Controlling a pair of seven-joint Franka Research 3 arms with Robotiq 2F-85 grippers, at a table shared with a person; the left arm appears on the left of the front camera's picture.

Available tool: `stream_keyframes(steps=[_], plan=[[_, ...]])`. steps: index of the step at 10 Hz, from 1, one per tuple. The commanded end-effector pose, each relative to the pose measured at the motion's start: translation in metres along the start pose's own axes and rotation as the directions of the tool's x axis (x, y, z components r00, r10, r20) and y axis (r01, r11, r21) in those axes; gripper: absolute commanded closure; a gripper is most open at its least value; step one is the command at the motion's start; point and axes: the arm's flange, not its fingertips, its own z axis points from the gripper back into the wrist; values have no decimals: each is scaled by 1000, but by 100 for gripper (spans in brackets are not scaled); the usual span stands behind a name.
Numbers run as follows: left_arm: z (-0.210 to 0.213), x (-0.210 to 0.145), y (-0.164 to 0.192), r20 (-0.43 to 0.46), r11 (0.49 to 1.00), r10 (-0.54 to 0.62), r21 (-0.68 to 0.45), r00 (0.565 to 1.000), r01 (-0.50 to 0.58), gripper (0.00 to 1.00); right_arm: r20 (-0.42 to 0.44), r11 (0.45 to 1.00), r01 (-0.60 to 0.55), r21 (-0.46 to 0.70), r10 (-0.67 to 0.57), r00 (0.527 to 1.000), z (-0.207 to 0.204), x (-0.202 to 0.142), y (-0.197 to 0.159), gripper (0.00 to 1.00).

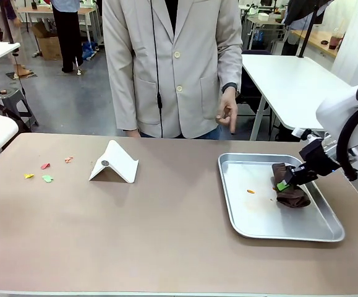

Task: Clean the surface of the table.
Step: If a person points to the right, clean the right side of the table with your right hand, and if they point to the left, clean the left side with your left hand.

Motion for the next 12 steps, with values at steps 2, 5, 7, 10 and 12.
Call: stream_keyframes(steps=[2, 5, 7, 10, 12], plan=[[2, 0, -7, 18, 1000, 5, -16, 1000, -5, 100, -12, 997, -19, 78, 20, 1000, -26, 3, 13, 93], [2, 0, -7, 18, 1000, 5, -16, 1000, -5, 100, -34, 993, -63, 102, 67, 997, -40, 11, 35, 93], [2, 0, -7, 18, 1000, 5, -16, 1000, -5, 100, -70, 986, -101, 133, 111, 991, -52, 15, 55, 93], [2, 0, -7, 18, 1000, 5, -16, 1000, -5, 100, -98, 979, -140, 151, 156, 983, -68, 22, 84, 93], [2, 0, -7, 18, 1000, 5, -16, 1000, -5, 100, -110, 976, -151, 157, 169, 979, -73, 25, 95, 93]])
